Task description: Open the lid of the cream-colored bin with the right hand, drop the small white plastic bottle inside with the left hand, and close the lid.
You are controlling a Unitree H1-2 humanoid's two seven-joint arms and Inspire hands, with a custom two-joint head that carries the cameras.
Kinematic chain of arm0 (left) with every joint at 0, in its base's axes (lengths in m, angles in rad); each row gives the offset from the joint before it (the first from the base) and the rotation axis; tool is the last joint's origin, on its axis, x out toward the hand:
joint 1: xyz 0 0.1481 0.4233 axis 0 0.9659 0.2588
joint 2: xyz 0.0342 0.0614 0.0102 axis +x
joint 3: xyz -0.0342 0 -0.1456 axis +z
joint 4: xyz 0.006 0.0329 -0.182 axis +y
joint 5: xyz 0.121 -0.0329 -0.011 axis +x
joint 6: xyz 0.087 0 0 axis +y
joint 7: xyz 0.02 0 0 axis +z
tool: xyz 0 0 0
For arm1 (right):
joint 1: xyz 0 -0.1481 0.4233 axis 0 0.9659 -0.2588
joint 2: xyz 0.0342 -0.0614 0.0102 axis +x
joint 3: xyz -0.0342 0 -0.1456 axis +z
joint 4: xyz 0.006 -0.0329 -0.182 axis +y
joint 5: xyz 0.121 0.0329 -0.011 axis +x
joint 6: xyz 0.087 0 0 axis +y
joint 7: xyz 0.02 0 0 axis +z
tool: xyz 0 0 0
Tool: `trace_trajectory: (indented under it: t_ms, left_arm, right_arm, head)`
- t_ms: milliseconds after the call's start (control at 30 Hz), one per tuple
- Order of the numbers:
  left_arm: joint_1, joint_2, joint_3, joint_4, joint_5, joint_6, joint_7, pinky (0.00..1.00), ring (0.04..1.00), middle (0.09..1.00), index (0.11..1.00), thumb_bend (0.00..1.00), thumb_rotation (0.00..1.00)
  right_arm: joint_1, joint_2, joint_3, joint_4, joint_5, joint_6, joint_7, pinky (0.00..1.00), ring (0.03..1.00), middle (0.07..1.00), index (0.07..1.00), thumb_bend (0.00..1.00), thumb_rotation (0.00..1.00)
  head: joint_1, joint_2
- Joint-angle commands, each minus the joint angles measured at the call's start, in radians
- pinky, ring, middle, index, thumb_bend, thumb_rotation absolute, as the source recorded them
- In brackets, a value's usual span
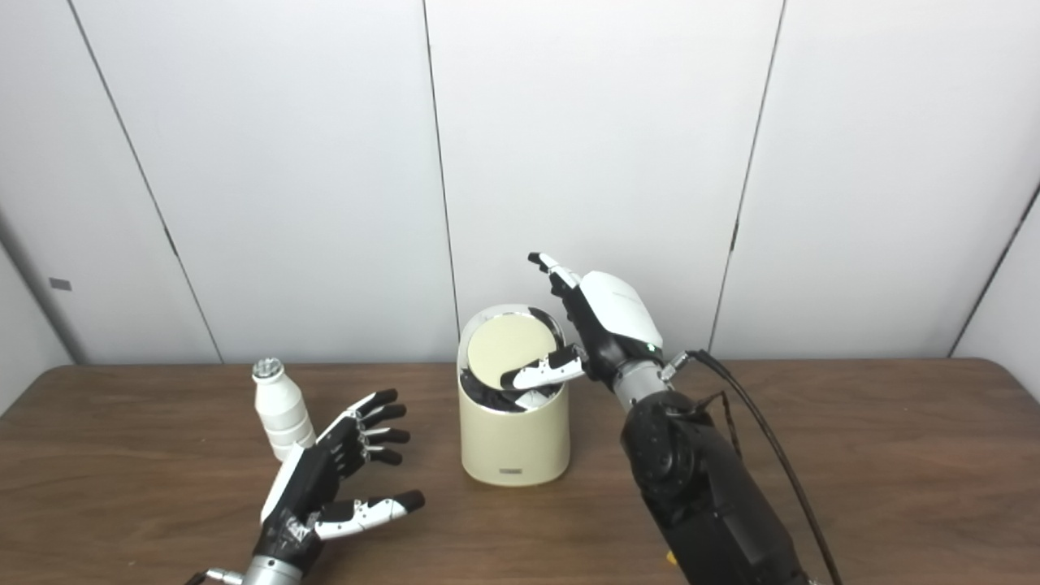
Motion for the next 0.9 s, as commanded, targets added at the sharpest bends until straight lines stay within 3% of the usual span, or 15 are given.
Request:
trace_trajectory:
  t_ms: [0,100,300,433,600,867]
  left_arm:
    - [-0.023,-0.001,-0.001,-0.035,-0.002,-0.013,0.001,0.63,0.724,0.819,0.873,0.79,0.04]
    - [-0.023,0.000,-0.001,-0.036,-0.011,-0.012,-0.004,0.63,0.725,0.821,0.874,0.79,0.02]
    - [-0.021,0.001,-0.001,-0.043,-0.011,-0.004,-0.004,0.63,0.726,0.821,0.876,0.79,0.03]
    - [-0.021,0.001,-0.001,-0.046,-0.010,-0.006,-0.005,0.63,0.730,0.828,0.874,0.79,0.03]
    - [-0.019,0.001,0.001,-0.054,-0.003,0.007,0.001,0.64,0.733,0.826,0.873,0.79,0.03]
    - [-0.020,0.002,0.002,-0.046,-0.017,0.002,-0.006,0.64,0.737,0.826,0.879,0.79,0.03]
  right_arm:
    - [-0.047,-0.011,0.006,-0.018,-0.030,-0.007,-0.002,0.66,0.823,0.908,0.928,0.93,0.23]
    - [-0.056,-0.013,0.020,-0.021,-0.056,0.020,0.022,0.66,0.821,0.906,0.925,0.92,0.24]
    - [-0.079,-0.041,0.075,-0.060,-0.120,0.129,0.165,0.72,0.874,0.950,0.936,0.91,0.23]
    - [-0.077,-0.053,0.082,-0.082,-0.127,0.149,0.196,0.71,0.865,0.940,0.926,0.93,0.22]
    - [-0.048,-0.032,0.004,-0.129,-0.055,0.117,0.141,0.67,0.839,0.902,0.900,0.90,0.27]
    - [0.063,0.017,-0.139,-0.253,0.083,0.105,0.081,0.72,0.860,0.898,0.891,0.85,0.33]
  head:
    - [0.001,0.001]
    - [0.005,0.007]
    - [0.004,0.013]
    - [0.006,0.014]
    - [0.006,0.014]
    - [0.002,0.010]
